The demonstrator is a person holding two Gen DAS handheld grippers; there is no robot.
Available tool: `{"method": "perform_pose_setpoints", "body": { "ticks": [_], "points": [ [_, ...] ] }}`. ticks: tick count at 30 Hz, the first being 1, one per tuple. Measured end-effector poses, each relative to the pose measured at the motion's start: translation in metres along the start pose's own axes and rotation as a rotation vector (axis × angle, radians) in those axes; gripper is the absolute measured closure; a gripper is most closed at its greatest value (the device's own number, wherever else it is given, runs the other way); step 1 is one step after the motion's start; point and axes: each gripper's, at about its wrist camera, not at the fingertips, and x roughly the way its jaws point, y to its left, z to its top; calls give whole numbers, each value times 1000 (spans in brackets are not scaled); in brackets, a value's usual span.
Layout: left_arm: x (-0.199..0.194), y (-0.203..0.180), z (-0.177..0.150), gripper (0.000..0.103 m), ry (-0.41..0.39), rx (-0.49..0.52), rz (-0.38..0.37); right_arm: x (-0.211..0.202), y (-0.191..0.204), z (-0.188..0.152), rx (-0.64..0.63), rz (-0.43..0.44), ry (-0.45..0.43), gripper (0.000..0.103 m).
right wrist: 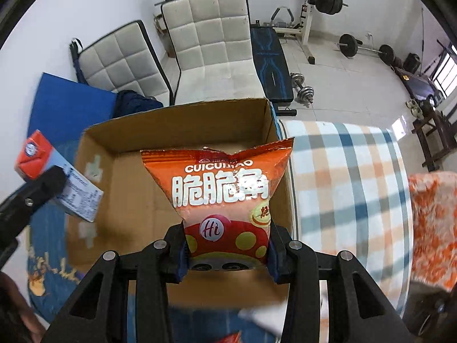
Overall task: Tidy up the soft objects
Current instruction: 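Carry both items into the box and open both tools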
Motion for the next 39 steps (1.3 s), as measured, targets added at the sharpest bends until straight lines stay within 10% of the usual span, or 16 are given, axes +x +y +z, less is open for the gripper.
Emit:
{"method": "perform_pose_setpoints", "body": {
  "ticks": [18,31,39],
  "points": [
    [173,18,26,59,412,-113,-119,163,4,56,-100,46,244,59],
    [200,16,40,54,560,-122,-96,197,-9,74,-5,57,395,57],
    [166,14,39,55,511,-85,-35,191,-12,72,1,77,416,44]
  ]
}}
